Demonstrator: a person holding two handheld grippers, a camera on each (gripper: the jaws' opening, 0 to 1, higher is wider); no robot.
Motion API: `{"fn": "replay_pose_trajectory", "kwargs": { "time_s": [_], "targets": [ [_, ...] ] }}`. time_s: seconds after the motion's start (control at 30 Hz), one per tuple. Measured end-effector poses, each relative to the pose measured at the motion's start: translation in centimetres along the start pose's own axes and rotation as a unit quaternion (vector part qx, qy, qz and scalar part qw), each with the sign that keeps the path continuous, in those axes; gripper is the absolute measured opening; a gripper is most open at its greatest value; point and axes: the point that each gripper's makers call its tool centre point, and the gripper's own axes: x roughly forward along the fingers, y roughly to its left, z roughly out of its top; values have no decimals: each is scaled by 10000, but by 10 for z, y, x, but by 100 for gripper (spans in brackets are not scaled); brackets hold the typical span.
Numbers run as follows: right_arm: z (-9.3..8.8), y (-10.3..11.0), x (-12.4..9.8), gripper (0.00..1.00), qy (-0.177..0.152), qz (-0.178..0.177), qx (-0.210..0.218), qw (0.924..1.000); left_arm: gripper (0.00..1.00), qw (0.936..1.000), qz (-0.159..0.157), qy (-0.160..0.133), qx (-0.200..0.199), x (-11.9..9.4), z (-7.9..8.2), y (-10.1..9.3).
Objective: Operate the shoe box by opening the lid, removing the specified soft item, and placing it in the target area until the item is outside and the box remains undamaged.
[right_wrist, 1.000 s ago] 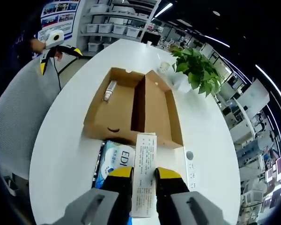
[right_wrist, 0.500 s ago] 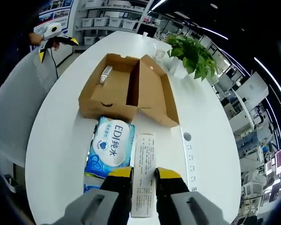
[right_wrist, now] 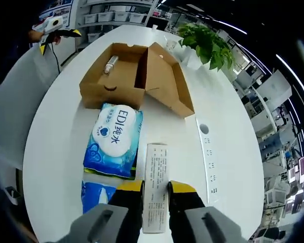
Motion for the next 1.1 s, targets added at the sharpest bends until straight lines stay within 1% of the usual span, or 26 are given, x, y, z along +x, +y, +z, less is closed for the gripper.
{"fn": "replay_pose_trajectory", "kwargs": {
  "time_s": [0.07,0.13,0.17,0.27,0.37,0.53,0.77,0.97,1.1],
  "targets": [
    [-4,0,2,14,24,12,22,10000,95,10000,22,3,-55,0,0,1],
    [-16,-3,8,14,163,44,-6,9999,95,10000,37,-3,-81,0,1,1],
    [-18,-4,8,14,180,49,-5,9998,95,10000,38,1,-90,0,1,0],
    [-25,0,11,14,282,100,5,9996,95,9999,39,46,-83,1,0,-1],
    [-38,3,12,13,502,125,-67,9986,94,9999,51,62,-96,1,0,-1],
    [-54,6,13,13,684,171,-111,9974,94,9999,43,80,-117,1,0,-2],
    [-69,7,16,14,860,158,-75,9961,93,9999,0,125,-99,2,-1,-3],
    [-78,10,22,14,1008,132,-103,9948,94,9999,7,129,-81,1,-2,-3],
    [-79,13,25,14,1018,144,-32,9947,93,9999,30,131,-85,1,-2,-1]
  ]
}}
